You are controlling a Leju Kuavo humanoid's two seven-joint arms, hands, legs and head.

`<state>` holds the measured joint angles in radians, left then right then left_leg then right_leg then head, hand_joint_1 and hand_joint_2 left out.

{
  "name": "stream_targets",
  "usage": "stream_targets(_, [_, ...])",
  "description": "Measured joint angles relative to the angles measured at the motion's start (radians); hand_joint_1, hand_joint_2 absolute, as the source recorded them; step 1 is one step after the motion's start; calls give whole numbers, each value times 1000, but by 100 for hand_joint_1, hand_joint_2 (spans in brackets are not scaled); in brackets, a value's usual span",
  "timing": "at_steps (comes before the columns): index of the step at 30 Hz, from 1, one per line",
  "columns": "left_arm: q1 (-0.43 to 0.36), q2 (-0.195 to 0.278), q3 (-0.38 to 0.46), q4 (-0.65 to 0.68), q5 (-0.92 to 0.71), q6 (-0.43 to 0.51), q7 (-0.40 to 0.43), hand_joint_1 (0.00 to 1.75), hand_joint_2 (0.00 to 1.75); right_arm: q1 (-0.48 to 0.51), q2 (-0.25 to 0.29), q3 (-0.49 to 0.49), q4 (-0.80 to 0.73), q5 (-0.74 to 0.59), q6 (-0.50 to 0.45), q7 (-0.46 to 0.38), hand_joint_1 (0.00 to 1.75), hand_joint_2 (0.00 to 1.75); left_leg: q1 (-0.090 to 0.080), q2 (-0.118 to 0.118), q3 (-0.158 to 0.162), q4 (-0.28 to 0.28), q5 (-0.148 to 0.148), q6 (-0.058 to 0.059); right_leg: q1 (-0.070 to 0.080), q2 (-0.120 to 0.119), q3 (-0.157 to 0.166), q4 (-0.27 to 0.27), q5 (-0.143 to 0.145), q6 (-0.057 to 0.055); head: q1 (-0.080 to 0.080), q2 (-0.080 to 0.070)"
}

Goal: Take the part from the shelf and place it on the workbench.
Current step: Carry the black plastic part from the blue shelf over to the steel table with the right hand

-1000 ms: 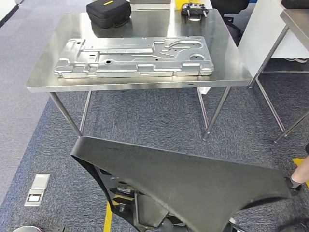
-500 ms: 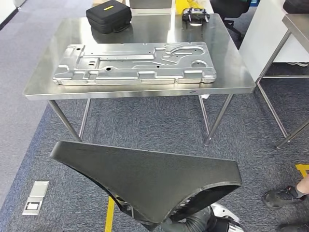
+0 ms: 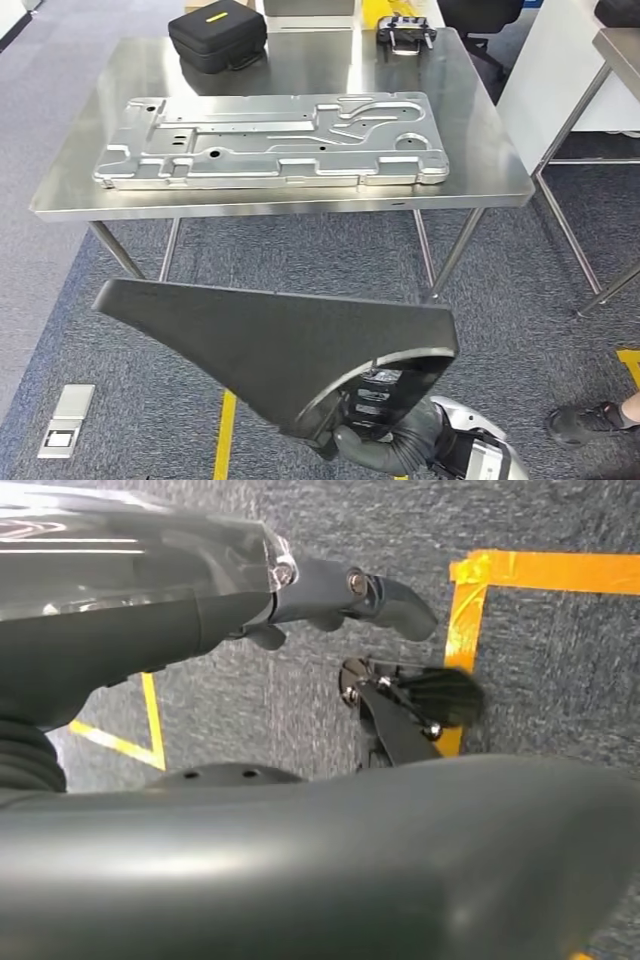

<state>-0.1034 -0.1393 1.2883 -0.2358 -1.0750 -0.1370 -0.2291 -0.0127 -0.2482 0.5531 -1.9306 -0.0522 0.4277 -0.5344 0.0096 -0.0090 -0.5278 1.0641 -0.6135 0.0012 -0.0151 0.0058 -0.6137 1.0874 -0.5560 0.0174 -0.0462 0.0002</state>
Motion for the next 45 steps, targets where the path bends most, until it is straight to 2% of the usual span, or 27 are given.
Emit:
stream_targets(2, [-2,-3,0,0,3,-1,0,0,175,-14,-2,0,-2,-4,2,5,175,175,1,1,-24,54,-25,-9,-5,-4,14,-6,-8,-13,-1,0])
stream_targets(5, [0,-7,0,0,5,-2,0,0,175,-29,-3,0,-2,2,2,13,175,175,2,2,-135,232,-73,-15,-4,-9,30,-8,-21,-25,-1,0])
stream_targets(6, [2,-8,0,0,6,-2,0,0,175,-32,-3,0,-2,7,2,17,175,175,2,2,-163,263,-67,-15,-4,-8,36,-8,-26,-26,-1,0])
stream_targets(7, [3,-9,1,0,6,-2,0,0,175,-35,-3,0,-2,11,2,20,175,175,1,2,-175,258,-41,-12,-3,-7,44,-8,-32,-26,-1,0])
stream_targets(9, [4,-10,1,1,10,-2,0,0,175,-45,-6,0,-4,9,1,26,175,175,-4,1,-155,163,48,3,-2,-5,64,-9,-45,-24,-1,0])
stream_targets(11, [4,-11,3,1,13,-1,-1,0,175,-61,-14,0,-9,-6,2,34,175,175,-13,2,-125,77,100,21,-1,-4,78,-13,-56,-18,-1,0])
stream_targets(14, [1,-12,5,1,15,0,-1,0,175,-80,-29,-5,-19,-24,4,49,175,175,-20,4,-108,34,88,36,-2,-5,80,-25,-57,-2,0,0])
stream_targets(16, [1,-12,5,1,16,0,-2,0,175,-91,-39,-10,-26,-32,7,57,175,175,-15,5,-91,3,84,41,0,-7,80,-19,-65,7,0,0])
stream_targets(17, [1,-13,6,1,16,0,-3,0,175,-98,-44,-11,-29,-36,10,60,175,175,-11,6,-80,-10,83,42,1,-7,70,6,-78,10,0,0])
stream_targets(18, [1,-15,6,1,16,-1,-4,0,175,-102,-49,-13,-30,-39,13,64,175,175,-8,7,-71,-17,82,43,0,-7,47,50,-97,12,1,0])
stream_targets(20, [1,-19,6,2,16,-2,-3,0,175,-105,-56,-14,-31,-44,16,70,175,175,-6,7,-60,-19,75,44,-2,-6,-25,167,-133,18,1,0])
stream_targets(21, [2,-21,6,2,15,-2,-2,0,175,-105,-60,-14,-31,-44,17,72,175,175,-5,6,-54,-19,69,43,-3,-6,-55,204,-133,21,1,0])
stream_targets(22, [3,-22,6,2,15,-2,-2,0,175,-104,-63,-14,-31,-44,17,73,175,175,-4,6,-47,-19,63,40,-4,-6,-70,209,-113,25,1,0])
stream_targets(23, [4,-24,6,3,14,-2,-1,0,175,-104,-65,-15,-31,-44,17,73,175,175,-2,6,-37,-19,56,36,-5,-7,-67,178,-76,28,1,0])
stream_targets(25, [4,-25,6,3,13,-2,0,0,175,-103,-69,-17,-31,-42,14,69,175,175,1,6,-17,-18,41,24,-5,-7,-29,65,4,33,1,0])
stream_targets(27, [2,-26,6,3,12,-2,0,0,175,-100,-71,-22,-34,-39,11,61,175,175,-1,5,-10,-16,30,14,-3,-6,0,-6,23,26,1,0])
stream_targets(30, [0,-27,6,4,9,-2,0,0,175,-94,-72,-28,-40,-35,9,52,175,175,-2,6,-7,-18,24,5,-2,-3,8,-19,8,5,1,0])
stream_targets(32, [-2,-27,6,5,7,-2,-1,0,175,-92,-72,-29,-45,-32,8,49,175,175,-1,6,-22,17,4,-2,-6,-5,16,-22,3,-6,1,0])
stream_targets(33, [-3,-27,6,5,6,-2,-1,0,175,-92,-72,-29,-48,-31,7,48,175,175,0,6,-45,63,-16,-6,-7,-6,20,-22,0,-12,1,0])
stream_targets(35, [-1,-27,6,5,5,-2,-1,0,175,-88,-72,-29,-50,-27,4,41,175,175,1,6,-120,190,-59,-11,-6,-6,28,-22,-9,-20,1,0])
stream_targets(36, [1,-27,6,5,4,-2,-1,0,175,-84,-72,-29,-50,-25,2,37,175,175,1,6,-153,239,-65,-11,-5,-5,32,-22,-13,-22,1,0])
stream_targets(37, [2,-27,6,5,4,-2,-1,0,175,-81,-72,-29,-50,-22,0,34,175,175,0,6,-172,255,-52,-9,-3,-3,39,-22,-18,-22,1,0])
stream_targets(38, [3,-27,6,5,4,-2,-1,0,175,-77,-72,-29,-51,-20,-1,31,175,175,-2,6,-174,235,-20,-4,-1,0,47,-22,-23,-23,2,0])
stream_targets(40, [3,-26,6,5,4,-2,-1,0,175,-74,-72,-29,-53,-16,-3,28,175,175,-9,2,-142,128,64,16,1,5,66,-24,-35,-21,2,0])
stream_targets(41, [4,-25,6,5,3,-2,-2,0,175,-74,-72,-29,-54,-13,-4,26,175,175,-14,0,-126,81,92,26,1,8,72,-24,-40,-19,2,0])
stream_targets(42, [3,-23,6,5,3,-2,-2,0,175,-73,-71,-29,-56,-9,-4,24,175,175,-19,-3,-114,51,104,35,-1,10,75,-26,-44,-15,2,0])
stream_targets(45, [2,-22,5,5,3,-2,-2,0,175,-67,-70,-29,-61,-4,-6,20,175,175,-25,-3,-96,16,92,50,-5,13,76,-35,-48,0,2,0])
